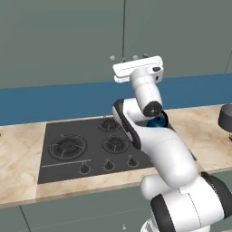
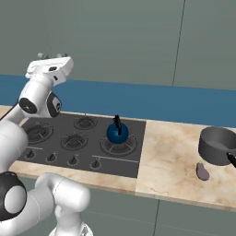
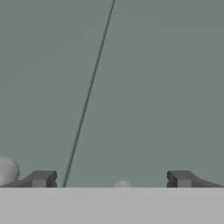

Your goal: Pick the pan from the cabinet and place it on the stove. Then turn on the stove burner for the pan.

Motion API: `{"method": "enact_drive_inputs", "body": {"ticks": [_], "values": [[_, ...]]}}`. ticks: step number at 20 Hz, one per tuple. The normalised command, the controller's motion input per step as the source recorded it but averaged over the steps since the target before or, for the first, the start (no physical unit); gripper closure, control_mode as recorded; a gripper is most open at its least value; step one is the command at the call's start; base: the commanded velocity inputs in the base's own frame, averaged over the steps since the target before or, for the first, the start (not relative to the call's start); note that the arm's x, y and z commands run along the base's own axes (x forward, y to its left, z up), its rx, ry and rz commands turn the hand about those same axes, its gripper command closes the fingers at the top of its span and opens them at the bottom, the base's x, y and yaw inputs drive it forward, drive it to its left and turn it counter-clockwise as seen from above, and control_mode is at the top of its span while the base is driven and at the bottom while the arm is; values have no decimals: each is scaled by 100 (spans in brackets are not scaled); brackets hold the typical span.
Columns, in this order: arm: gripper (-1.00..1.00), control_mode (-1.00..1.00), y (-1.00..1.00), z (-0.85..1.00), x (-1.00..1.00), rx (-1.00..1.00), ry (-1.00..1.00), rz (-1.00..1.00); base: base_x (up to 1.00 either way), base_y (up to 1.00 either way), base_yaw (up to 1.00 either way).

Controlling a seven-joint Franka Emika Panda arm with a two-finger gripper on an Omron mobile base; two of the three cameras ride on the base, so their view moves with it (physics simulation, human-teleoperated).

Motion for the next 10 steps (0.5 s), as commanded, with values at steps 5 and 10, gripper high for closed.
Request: {"method": "enact_drive_inputs", "body": {"ticks": [5, 10], "values": [[-100, -100, 0, 21, -1, 1, 0, 0, 0, 0, 0], [-100, -100, 0, -3, 0, 0, 0, 0, 0, 0, 0]]}}
